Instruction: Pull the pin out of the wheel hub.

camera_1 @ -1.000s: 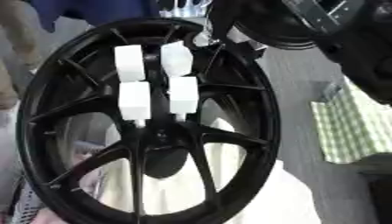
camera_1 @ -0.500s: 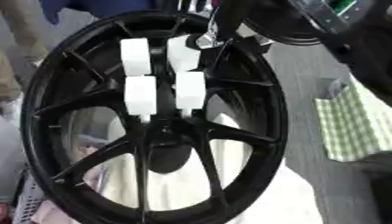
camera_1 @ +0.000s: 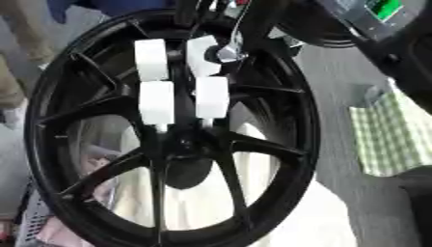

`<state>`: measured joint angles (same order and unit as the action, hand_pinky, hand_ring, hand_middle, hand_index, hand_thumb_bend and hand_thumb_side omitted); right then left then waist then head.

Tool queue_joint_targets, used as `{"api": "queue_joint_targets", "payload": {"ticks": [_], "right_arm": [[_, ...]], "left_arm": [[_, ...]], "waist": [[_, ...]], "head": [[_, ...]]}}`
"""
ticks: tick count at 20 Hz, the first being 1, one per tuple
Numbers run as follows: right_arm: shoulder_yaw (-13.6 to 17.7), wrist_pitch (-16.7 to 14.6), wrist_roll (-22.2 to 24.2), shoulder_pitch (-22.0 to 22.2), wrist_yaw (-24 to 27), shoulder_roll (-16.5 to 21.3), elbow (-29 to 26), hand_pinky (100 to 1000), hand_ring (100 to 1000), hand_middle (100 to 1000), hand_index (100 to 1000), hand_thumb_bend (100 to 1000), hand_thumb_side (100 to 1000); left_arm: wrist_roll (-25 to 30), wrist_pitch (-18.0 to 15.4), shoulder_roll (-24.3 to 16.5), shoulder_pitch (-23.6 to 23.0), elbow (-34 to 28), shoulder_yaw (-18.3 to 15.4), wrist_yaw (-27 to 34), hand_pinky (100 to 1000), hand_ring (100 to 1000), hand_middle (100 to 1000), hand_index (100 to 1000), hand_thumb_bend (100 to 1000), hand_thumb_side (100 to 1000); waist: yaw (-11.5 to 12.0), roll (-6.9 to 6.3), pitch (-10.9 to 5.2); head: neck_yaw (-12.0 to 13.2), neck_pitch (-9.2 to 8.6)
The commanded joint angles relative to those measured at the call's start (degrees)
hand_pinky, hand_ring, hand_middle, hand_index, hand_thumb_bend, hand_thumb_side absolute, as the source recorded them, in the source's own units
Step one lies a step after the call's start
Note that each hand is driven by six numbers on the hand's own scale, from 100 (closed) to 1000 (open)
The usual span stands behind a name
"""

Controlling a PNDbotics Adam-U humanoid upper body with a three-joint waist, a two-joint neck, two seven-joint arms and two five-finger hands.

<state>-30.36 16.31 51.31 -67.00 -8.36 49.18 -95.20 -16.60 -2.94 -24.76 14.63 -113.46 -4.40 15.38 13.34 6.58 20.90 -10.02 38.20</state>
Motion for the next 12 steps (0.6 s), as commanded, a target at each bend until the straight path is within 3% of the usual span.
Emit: {"api": "queue_joint_targets", "payload": {"ticks": [1,12], "right_arm": [[0.9,1.0,0.7,-0.7,-1.3,1.5,-0.2,842,883,827,865,289,100],[0.8,2.3,0.5,0.4,-3.9,1.6,1.0,842,882,821,860,307,100]], "left_arm": [[0.1,0.0,-0.6,0.3,-1.1,0.0,-0.1,816,773,636,843,100,750],[0.2,0.1,-0.1,0.4,-1.1,0.0,-0.3,818,774,636,844,100,756]], "waist": [[0.2,-0.23,-0.7],[0.7,0.24,0.64]], "head": [[-0.1,-0.12],[-0.4,-0.34]]}}
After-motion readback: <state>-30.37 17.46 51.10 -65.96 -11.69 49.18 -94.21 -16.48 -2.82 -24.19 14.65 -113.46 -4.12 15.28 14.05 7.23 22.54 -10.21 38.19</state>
